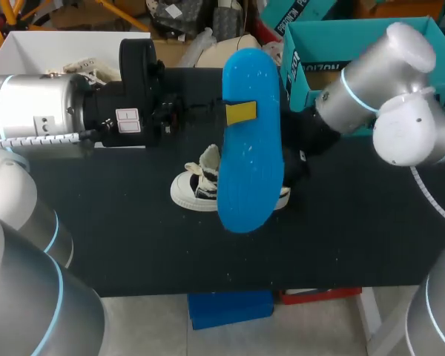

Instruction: Take the shoe out of the shoebox, open the shoe tongue, remove and reinsert the insole, then place the shoe into the shoebox

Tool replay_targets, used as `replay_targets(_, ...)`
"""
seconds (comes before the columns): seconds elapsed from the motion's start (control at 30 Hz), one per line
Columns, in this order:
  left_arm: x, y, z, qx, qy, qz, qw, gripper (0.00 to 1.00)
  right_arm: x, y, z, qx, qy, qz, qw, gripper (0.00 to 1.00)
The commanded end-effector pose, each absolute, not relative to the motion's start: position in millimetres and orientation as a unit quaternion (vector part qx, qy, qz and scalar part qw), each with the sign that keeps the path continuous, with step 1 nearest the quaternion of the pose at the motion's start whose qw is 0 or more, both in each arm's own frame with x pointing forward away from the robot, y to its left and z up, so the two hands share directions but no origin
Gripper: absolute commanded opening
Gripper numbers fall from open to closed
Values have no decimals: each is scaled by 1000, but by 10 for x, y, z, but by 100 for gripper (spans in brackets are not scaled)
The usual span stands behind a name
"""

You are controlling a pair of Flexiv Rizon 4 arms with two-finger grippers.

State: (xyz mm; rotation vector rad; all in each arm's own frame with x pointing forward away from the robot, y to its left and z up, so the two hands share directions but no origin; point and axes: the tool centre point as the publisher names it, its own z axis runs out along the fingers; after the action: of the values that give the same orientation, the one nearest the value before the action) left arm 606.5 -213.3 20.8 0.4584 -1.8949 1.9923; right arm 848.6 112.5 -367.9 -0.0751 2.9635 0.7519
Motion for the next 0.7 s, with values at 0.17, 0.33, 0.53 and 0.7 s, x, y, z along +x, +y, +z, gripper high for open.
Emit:
replay_targets(0.17,6019,-2137,222,166,-669,703,174,0,8627,1375,-3683,-22,991,-123,52,100)
replay_targets(0.33,6019,-2137,222,166,-669,703,174,0,8662,1472,-3705,-22,989,-141,46,100)
replay_targets(0.53,6019,-2137,222,166,-669,703,174,0,8668,1603,-3743,-11,988,-150,37,91)
replay_targets(0.7,6019,-2137,222,166,-669,703,174,0,8725,1714,-3767,-10,988,-151,34,81)
